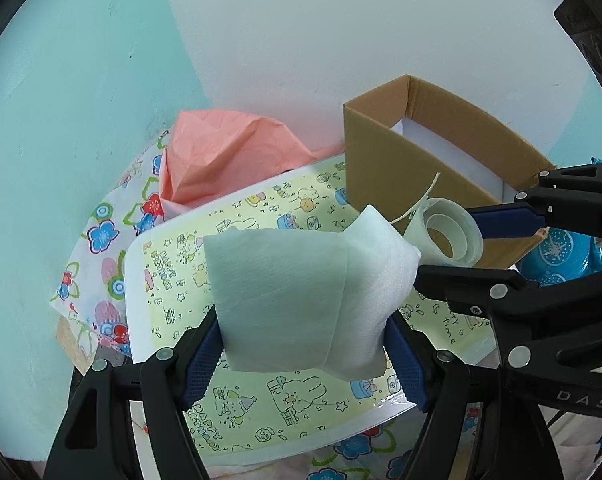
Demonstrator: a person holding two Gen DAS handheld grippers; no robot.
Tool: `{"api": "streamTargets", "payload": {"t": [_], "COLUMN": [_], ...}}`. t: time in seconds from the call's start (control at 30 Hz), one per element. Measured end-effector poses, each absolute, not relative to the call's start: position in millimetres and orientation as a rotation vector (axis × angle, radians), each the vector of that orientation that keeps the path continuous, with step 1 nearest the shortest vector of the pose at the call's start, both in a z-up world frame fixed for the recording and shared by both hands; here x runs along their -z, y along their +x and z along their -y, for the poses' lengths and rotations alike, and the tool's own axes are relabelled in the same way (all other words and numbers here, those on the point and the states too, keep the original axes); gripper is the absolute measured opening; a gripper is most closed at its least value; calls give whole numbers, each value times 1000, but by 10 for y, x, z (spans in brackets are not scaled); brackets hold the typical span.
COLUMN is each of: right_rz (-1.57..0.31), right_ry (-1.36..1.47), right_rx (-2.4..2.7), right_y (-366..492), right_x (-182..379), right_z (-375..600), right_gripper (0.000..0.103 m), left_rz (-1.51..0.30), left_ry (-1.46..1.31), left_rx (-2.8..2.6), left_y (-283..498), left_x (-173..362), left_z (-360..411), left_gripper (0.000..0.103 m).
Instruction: Organize objects
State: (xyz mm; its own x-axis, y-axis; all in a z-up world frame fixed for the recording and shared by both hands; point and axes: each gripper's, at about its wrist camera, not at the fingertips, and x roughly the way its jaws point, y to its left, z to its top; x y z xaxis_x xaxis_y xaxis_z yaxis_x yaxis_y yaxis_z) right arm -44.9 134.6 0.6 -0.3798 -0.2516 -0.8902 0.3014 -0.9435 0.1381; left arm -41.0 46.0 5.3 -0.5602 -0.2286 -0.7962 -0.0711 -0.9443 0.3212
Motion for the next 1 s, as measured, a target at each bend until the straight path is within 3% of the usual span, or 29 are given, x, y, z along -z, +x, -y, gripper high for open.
{"api": "streamTargets", "payload": {"t": [1.0], "right_rz": [16], "right_ry": [1489], "right_rx": [2497], "right_y": [-525], "right_x": [-299], "right_z": [-2251], "right_gripper": [46], "left_rz": [739], "left_ry": [1378], "left_rx": [2730], "left_y": [-950], "left_x": [-278], "left_z": [-1320], "left_gripper": [77]}}
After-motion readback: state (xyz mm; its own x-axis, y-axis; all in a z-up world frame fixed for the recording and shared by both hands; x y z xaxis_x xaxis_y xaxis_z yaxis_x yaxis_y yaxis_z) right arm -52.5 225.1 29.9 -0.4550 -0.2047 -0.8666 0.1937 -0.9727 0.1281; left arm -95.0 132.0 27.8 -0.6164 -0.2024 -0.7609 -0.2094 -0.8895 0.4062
